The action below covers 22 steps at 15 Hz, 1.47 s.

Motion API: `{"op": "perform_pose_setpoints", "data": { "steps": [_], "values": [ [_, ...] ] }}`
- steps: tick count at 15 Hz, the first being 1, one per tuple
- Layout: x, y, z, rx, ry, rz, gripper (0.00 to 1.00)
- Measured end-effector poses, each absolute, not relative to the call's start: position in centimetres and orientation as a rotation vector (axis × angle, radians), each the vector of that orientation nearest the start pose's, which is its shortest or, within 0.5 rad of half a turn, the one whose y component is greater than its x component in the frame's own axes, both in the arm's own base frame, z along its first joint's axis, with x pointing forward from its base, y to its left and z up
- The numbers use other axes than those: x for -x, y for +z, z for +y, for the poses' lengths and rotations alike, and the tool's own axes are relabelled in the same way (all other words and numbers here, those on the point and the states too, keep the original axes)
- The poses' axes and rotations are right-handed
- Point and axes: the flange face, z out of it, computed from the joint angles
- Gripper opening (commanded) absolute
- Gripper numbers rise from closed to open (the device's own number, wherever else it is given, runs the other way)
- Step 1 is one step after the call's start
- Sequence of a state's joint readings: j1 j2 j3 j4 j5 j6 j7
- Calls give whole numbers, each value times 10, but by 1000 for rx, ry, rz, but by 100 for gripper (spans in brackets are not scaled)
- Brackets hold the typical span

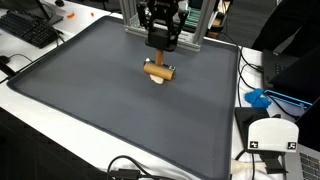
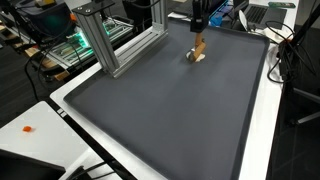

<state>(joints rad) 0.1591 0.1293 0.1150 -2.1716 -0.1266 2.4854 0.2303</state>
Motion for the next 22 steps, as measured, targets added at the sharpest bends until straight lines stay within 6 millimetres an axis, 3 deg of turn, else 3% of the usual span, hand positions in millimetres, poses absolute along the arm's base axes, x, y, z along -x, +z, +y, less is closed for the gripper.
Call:
{"op": "perform_pose_setpoints", "data": {
  "steps": [15, 22],
  "values": [
    [-523, 345, 154, 3188, -147, -236, 35],
    [-527, 364, 169, 3174, -216, -404, 35]
  ]
}}
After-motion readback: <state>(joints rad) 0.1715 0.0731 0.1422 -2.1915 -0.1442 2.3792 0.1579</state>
